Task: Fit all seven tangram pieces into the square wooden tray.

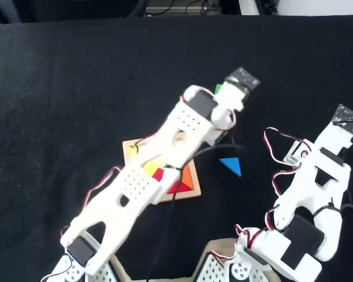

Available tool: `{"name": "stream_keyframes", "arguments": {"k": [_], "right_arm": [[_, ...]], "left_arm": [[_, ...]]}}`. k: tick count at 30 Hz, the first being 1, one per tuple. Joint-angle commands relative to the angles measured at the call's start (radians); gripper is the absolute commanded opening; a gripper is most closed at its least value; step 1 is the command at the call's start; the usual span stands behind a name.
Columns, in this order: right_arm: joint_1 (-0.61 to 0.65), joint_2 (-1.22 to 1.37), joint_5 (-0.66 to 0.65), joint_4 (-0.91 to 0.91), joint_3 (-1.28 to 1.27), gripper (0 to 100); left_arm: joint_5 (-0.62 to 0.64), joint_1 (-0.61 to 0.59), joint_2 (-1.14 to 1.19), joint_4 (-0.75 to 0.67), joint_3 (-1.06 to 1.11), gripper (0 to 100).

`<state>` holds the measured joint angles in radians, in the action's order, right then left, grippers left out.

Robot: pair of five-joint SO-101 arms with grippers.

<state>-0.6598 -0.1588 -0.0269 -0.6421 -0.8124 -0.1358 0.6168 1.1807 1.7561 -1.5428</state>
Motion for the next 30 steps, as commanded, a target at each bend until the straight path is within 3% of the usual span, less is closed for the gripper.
{"name": "stream_keyframes", "arguments": {"k": [1, 11, 17, 23, 30], "right_arm": [[0.008, -0.004, -0.008, 0.018, 0.004, 1.1], [0.009, -0.004, -0.008, 0.018, 0.004, 1.1], [0.011, -0.004, -0.008, 0.018, 0.002, 1.1], [0.011, -0.004, -0.008, 0.018, 0.002, 1.1], [0.015, -0.002, -0.008, 0.037, -0.001, 1.1]], "left_arm": [[-0.083, -0.035, -0.267, 0.009, 0.196, 3], [-0.511, -0.015, -1.12, 0.008, 1.15, 3], [-0.827, -0.047, -1.203, 0.006, 1.526, 3], [-1.073, -0.051, -1.128, 0.003, 1.506, 3], [-1.22, -0.134, -0.928, 0.002, 1.316, 3]]}}
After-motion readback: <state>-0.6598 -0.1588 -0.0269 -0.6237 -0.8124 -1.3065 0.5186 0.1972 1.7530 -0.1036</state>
